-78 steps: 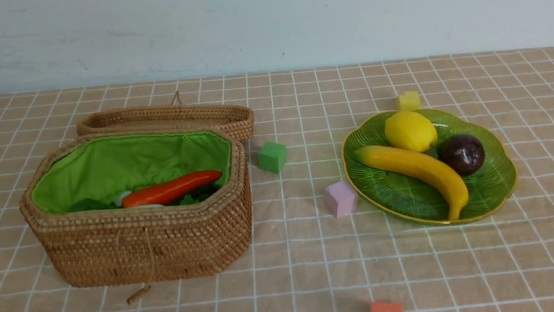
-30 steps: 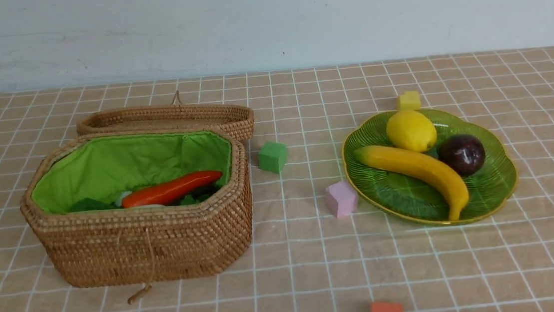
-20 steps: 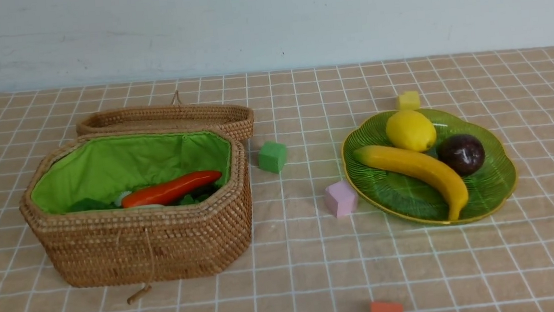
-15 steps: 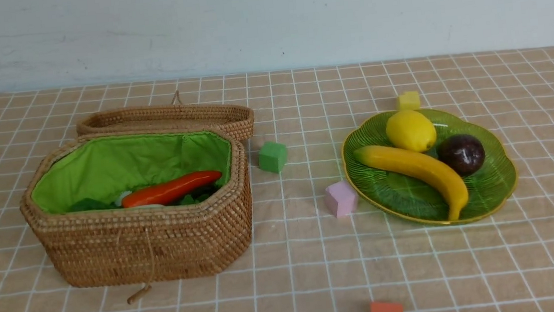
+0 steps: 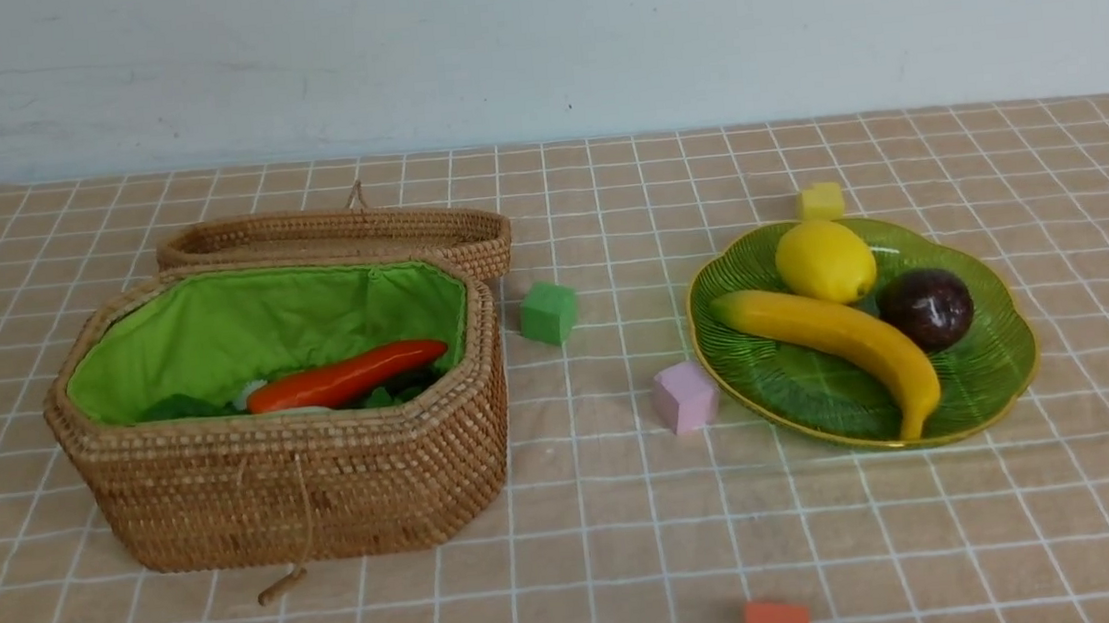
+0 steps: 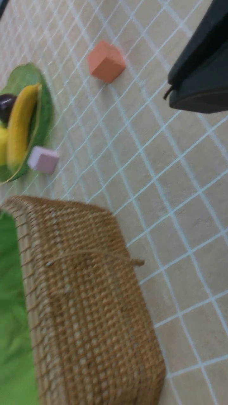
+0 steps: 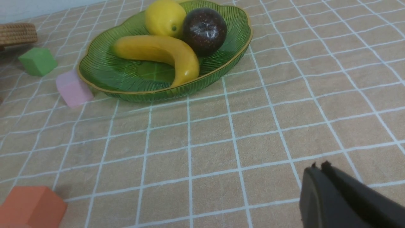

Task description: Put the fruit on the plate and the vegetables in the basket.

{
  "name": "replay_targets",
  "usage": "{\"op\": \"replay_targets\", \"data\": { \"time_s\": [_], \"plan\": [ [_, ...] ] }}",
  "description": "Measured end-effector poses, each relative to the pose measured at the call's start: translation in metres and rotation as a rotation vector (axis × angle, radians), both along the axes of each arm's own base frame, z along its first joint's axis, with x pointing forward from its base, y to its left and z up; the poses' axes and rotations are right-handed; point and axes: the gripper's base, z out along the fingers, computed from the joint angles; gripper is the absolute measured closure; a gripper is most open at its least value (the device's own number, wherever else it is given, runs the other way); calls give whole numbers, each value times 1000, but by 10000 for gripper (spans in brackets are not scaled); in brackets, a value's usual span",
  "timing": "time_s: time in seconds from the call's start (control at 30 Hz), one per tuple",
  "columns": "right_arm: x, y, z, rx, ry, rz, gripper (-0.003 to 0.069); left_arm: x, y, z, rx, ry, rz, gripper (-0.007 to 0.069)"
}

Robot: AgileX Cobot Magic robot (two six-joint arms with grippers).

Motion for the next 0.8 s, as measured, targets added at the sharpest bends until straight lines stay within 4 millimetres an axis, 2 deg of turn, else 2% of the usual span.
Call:
{"op": "replay_targets", "data": {
  "time_s": [0.03,0.13,0.17,0.27,0.43,0.8],
  "plan": [
    [0,0,0,0,0,0,652,3,1,4,-60,-62,85,637],
    [0,0,0,1,0,0,650,9,7,0,-104,-128,270,637],
    [0,0,0,1,0,0,650,9,7,-1,-105,-128,282,637],
    [0,0,0,1,0,0,648,13,13,-25,-115,-38,431,637],
    [0,0,0,1,0,0,649,10,15,-44,-111,147,488,637],
    [0,0,0,1,0,0,641,10,15,-44,-156,165,500,637]
  ]
}}
